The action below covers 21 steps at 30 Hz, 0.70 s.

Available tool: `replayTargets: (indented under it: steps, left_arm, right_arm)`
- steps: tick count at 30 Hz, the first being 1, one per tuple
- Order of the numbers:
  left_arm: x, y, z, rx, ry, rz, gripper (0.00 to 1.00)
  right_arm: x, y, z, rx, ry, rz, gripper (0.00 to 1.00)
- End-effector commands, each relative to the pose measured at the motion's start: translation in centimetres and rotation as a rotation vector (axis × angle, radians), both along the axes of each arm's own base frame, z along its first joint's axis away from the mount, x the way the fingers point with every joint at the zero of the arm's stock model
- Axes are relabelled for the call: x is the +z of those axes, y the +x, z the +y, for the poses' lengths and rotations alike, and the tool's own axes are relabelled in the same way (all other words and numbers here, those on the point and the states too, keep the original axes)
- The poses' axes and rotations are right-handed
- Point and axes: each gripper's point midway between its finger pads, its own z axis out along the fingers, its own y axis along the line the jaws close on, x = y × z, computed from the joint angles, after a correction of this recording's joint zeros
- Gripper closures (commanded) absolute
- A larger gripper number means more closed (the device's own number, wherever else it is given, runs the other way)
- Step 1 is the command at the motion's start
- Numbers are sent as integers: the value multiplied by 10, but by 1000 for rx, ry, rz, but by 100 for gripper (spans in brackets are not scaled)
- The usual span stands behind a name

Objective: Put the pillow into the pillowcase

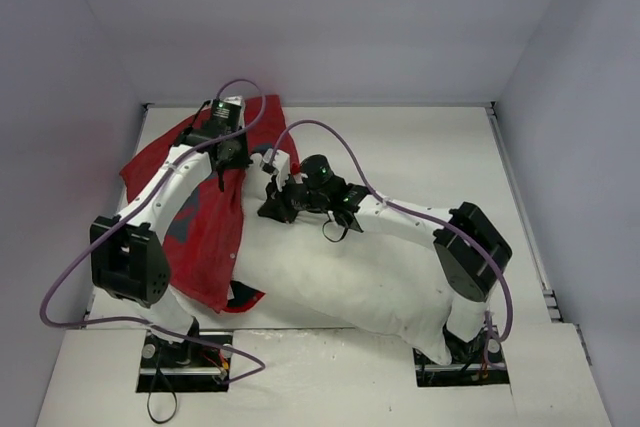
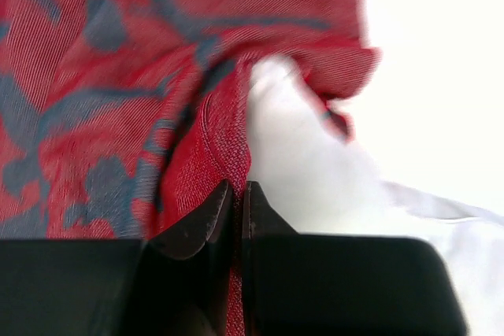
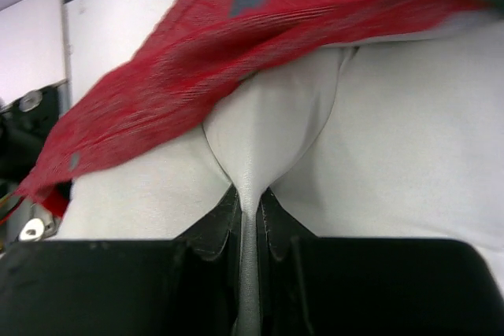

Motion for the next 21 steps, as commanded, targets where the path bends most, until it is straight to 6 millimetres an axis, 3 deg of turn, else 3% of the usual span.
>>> replayTargets:
  steps: [1, 3, 6, 7, 12, 15, 17, 21]
  left_arm:
    - [110, 23, -28, -180, -133, -399, 100]
    - [127, 19, -31, -212, -150, -444, 100]
    - [138, 15, -35, -241, -166, -480, 100]
    - [134, 14, -35, -245, -165, -479, 100]
    - [141, -2, -53, -334, -257, -512, 100]
    - [141, -21, -53, -328, -299, -466, 100]
    - [147, -40, -48, -301, -324, -466, 100]
    - [161, -77, -31, -230, -340, -460, 100]
  right_arm:
    - [55, -60, 16, 248, 108, -20, 100]
    - [68, -75, 20, 301, 130, -23, 100]
    - [87, -93, 23, 355, 159, -38, 100]
    - [91, -98, 24, 369, 165, -39, 100]
    - [95, -101, 26, 384, 166, -36, 100]
    - [87, -62, 20, 208, 127, -75, 100]
    - [90, -24, 8, 69, 108, -138, 100]
    - [119, 38, -27, -157, 135, -210, 100]
